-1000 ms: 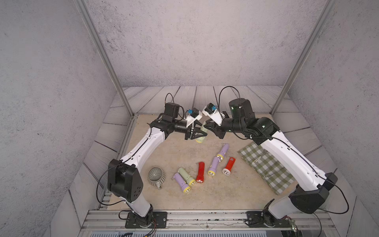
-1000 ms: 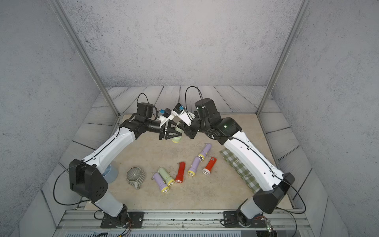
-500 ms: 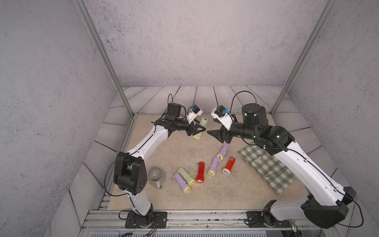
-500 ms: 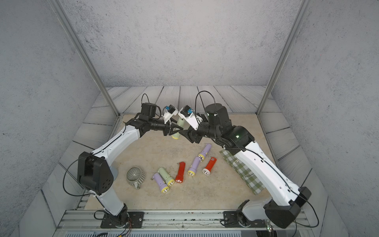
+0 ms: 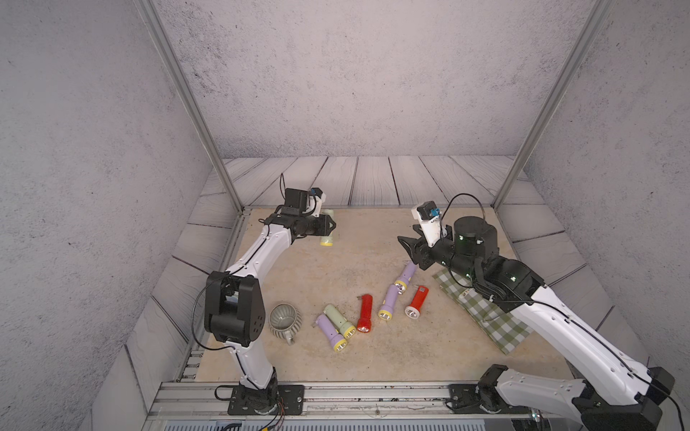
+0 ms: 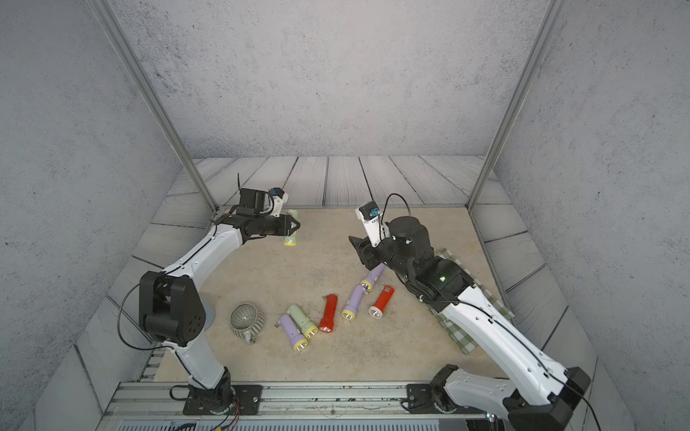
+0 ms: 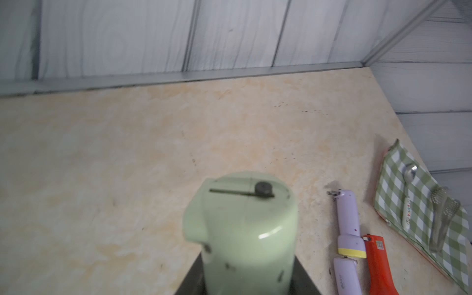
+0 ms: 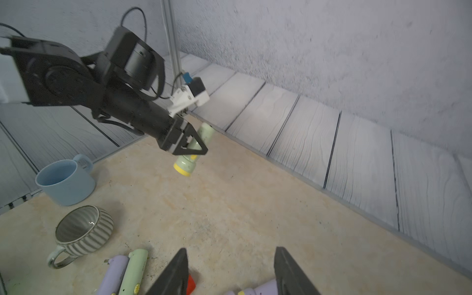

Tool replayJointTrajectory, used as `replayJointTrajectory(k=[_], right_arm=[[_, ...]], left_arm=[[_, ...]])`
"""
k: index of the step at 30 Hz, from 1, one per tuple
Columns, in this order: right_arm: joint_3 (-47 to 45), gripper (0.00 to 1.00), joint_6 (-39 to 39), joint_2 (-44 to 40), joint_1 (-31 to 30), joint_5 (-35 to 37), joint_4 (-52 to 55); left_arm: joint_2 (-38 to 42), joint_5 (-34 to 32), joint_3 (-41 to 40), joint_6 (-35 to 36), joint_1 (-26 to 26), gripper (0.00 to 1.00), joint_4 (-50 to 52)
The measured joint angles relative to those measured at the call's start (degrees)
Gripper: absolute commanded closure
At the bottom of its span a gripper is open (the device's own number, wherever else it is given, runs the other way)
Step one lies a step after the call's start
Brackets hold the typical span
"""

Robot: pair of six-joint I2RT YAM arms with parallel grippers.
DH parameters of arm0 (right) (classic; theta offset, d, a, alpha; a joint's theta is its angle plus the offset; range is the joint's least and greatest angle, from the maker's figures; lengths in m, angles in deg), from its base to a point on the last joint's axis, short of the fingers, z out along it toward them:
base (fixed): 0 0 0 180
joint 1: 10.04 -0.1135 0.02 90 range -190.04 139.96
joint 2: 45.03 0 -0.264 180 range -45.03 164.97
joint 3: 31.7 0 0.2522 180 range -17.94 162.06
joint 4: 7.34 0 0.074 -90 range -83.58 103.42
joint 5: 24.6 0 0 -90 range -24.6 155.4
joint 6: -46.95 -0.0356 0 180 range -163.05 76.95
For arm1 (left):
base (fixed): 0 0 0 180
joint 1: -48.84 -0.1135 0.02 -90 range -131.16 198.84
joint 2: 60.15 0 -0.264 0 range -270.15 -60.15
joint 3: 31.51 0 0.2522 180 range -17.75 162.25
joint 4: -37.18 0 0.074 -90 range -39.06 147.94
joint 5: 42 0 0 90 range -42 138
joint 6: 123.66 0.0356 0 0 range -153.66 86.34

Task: Close the plug at the bottom of the flashlight
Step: Place the flashlight at the center of the board.

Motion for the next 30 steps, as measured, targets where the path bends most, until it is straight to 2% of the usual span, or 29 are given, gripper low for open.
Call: replayJointTrajectory(k=[3, 9, 18, 22, 27, 30], right_arm=[[-2.1, 0.47, -2.6, 0.4, 0.0, 2.5, 1.1], [-4.9, 0.47, -5.4, -0.3, 0.0, 5.2, 1.4], [-6.1, 0.48, -6.4, 0.0, 0.0, 6.9, 1.4], [-6.4, 0.48, -6.4, 0.4, 0.0, 7.1, 1.0], [-7.0, 0.48, -6.4, 0.4, 0.0, 7.1, 0.5], [-7.4, 0.48, -6.4, 0.4, 0.0, 7.1, 0.1]], left_arm=[[-2.0, -3.5, -1.2, -1.9, -1.9, 1.00, 2.6], [-7.8, -9.9, -1.2, -3.3, -1.6, 1.00, 7.7], [-13.2, -11.5, -1.1, -4.6, -2.1, 1.00, 9.7], [-15.0, -11.5, -0.3, -4.9, -2.7, 0.89, 10.3], [-16.1, -11.4, -0.2, -5.1, -3.1, 0.69, 10.5], [-16.2, -11.3, -0.2, -5.1, -3.2, 0.64, 10.5]])
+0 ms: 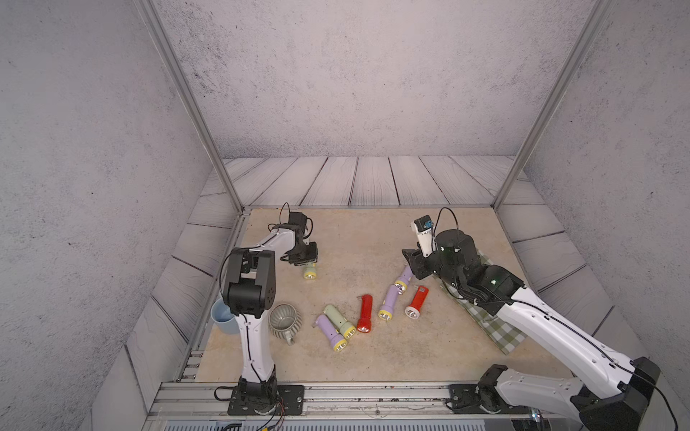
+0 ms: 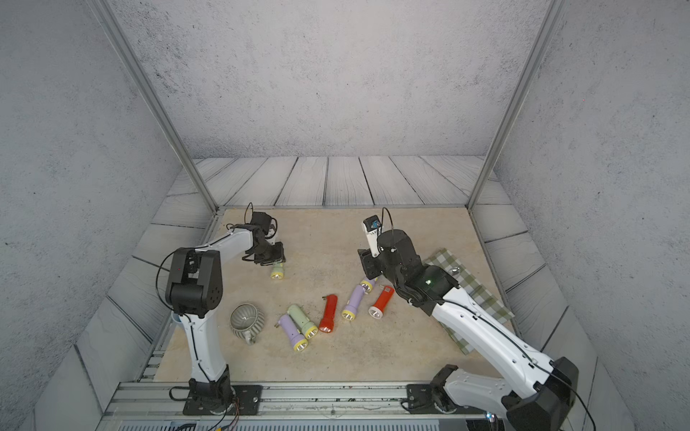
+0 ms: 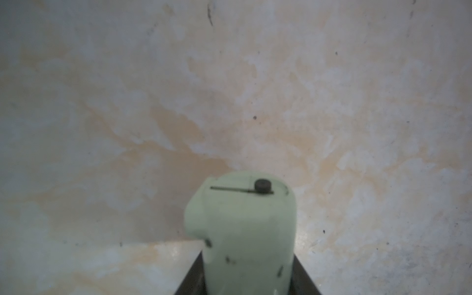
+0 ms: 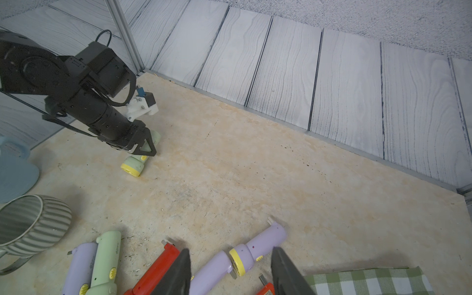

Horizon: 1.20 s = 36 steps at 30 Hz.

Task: Close the plug at the bottom of the flashlight
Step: Place the flashlight at the center of the board, then pick up the flashlight from the center of the board.

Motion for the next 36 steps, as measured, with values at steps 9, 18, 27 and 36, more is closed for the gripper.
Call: replayJointTrajectory(k=[9, 18, 27, 36], right_arm=[[-1.0, 0.48, 0.0, 0.0, 0.0, 0.0, -0.8], [-1.4, 0.48, 0.0, 0.0, 0.0, 0.0, -0.9], [-1.4, 0.42, -0.2, 0.0, 0.0, 0.0, -1.2], [-1.4, 0.34, -0.6, 1.2, 0.0, -0.2, -1.2]], left_arm=[[-0.7, 0.0, 0.0, 0.0, -0.1, 0.55, -0.2], [-0.7, 0.0, 0.0, 0.2, -0.1, 0.50, -0.2], [3.5, -0.9, 1.3, 0.3, -0.1, 0.48, 2.2], [19.8, -1.9, 1.4, 0.5, 0.0, 0.51, 3.2]])
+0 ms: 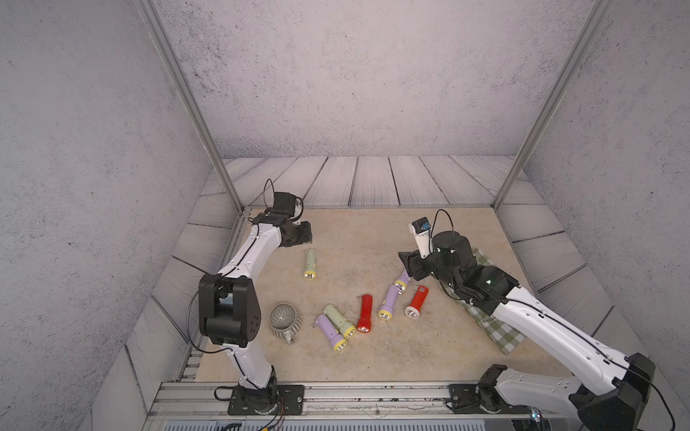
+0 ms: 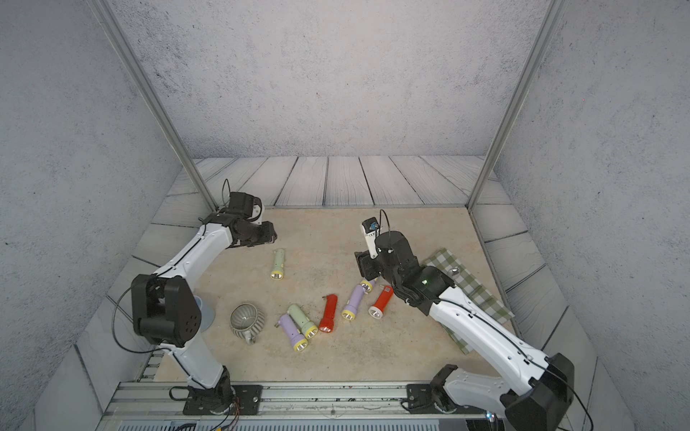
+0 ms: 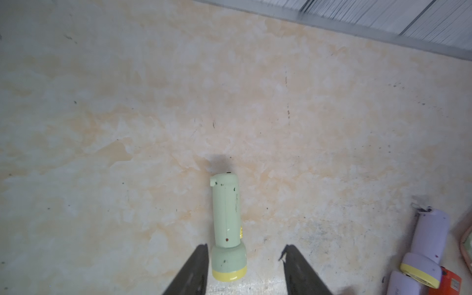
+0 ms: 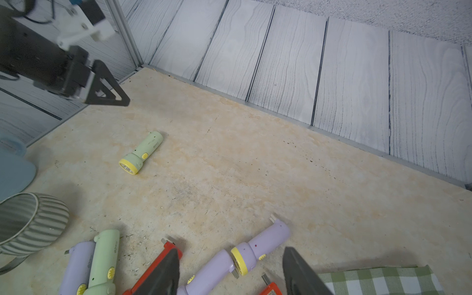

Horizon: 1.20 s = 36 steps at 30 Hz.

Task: Close the plug at the bottom of the flashlight
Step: Pick up the flashlight from the center of the board.

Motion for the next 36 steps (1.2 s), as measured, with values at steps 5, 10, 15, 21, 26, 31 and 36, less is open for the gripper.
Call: replayJointTrajectory(k=[5, 10, 15, 21, 26, 31, 36], right_arm=[[-0.4, 0.34, -1.0, 1.4, 0.0, 0.0, 0.2], [-3.1, 0.36, -2.6, 1.4, 0.0, 0.6, 1.0], [-6.0, 0.36, -4.3, 1.4, 0.0, 0.9, 2.4], [-9.0, 0.35, -5.8, -1.6, 0.0, 0.9, 2.6], [-12.6, 0.32, -7.2, -6.4, 0.0, 1.4, 1.7], [-14.3, 0.31, -7.8, -10.0, 0.0, 2.1, 1.2], [-14.8, 0.31, -8.3, -11.7, 0.0, 2.1, 0.3]], left_arm=[[6.4, 1.3, -1.9, -0.1, 1.4, 0.53, 1.7], [13.7, 1.6, -11.2, -2.8, 9.3, 0.53, 1.9], [19.1, 2.2, -22.4, -8.3, 19.0, 0.52, 0.9], [22.8, 0.5, -30.7, -15.7, 25.0, 0.52, 0.6], [25.8, -1.1, -37.4, -22.4, 29.6, 0.51, -0.7], [26.5, -2.0, -41.0, -27.8, 31.7, 0.50, -1.2], [25.1, -3.1, -41.0, -30.2, 32.7, 0.49, -2.8]])
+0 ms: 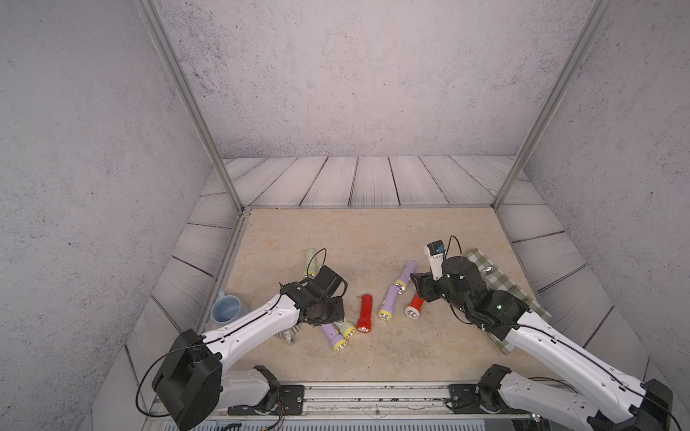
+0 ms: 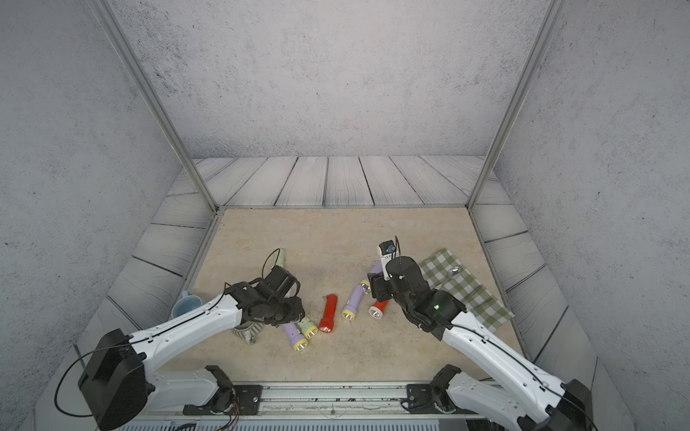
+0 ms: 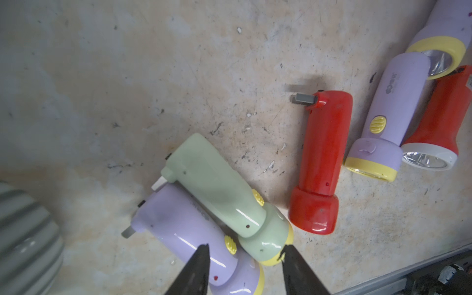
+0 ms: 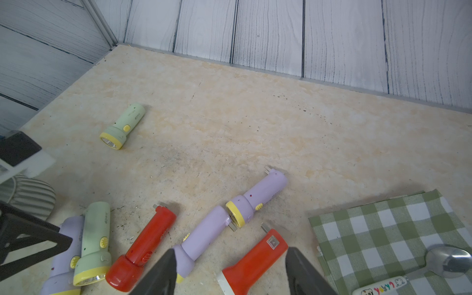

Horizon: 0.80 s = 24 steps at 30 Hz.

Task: Close the plug at the bottom of the flashlight
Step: Pick up the flashlight from the center of the board.

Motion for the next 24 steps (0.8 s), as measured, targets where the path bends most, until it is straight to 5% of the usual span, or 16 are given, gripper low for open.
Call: replayJointTrajectory(k=[24], right_arm=[[-2.8, 0.30, -1.1, -2.5, 0.0, -0.9, -3.3]], left_arm=[[-23.5, -3.0, 12.4, 5.2, 0.2, 0.49, -1.7]])
